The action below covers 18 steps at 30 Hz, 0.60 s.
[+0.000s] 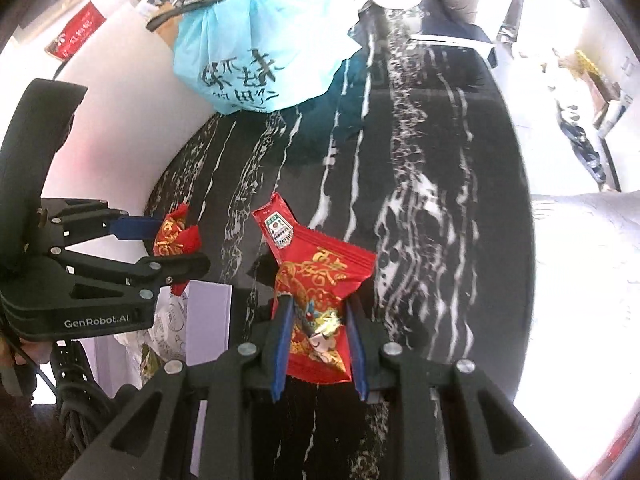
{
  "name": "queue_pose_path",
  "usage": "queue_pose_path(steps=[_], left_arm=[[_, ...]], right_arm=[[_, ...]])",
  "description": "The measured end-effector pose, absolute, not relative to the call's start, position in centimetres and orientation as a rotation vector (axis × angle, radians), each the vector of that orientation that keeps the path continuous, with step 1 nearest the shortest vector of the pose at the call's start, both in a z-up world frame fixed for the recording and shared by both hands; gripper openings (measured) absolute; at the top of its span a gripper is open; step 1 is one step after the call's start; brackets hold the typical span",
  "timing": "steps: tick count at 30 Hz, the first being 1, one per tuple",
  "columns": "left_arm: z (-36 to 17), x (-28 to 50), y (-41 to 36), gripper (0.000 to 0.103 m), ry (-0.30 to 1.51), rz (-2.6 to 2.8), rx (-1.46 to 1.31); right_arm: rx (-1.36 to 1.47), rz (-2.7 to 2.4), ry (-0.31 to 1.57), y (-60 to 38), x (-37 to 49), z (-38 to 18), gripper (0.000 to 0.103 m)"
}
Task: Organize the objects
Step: 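Lift both red packets and carry them over the lavender box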
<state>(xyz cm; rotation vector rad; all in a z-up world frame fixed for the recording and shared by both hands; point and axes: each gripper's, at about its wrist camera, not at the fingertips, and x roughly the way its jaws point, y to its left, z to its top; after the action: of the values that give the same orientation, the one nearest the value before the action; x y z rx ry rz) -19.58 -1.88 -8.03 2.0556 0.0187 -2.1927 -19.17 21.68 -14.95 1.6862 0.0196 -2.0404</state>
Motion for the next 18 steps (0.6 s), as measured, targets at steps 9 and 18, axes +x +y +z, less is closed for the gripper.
queue_pose_path(steps=[9,18], left_arm=[[-9.1,-16.6,3.7,0.050,-0.056,-2.270,2.058],[-8.5,-13.2,6.9,0.050,-0.096,-2.325,2.071]], right_arm=[[1.677,-2.124,-0.033,24.4,-16.2,-13.1,0.026],[1.662,-2.191,-0.063,26.2,-12.2,-11.6,0.026]])
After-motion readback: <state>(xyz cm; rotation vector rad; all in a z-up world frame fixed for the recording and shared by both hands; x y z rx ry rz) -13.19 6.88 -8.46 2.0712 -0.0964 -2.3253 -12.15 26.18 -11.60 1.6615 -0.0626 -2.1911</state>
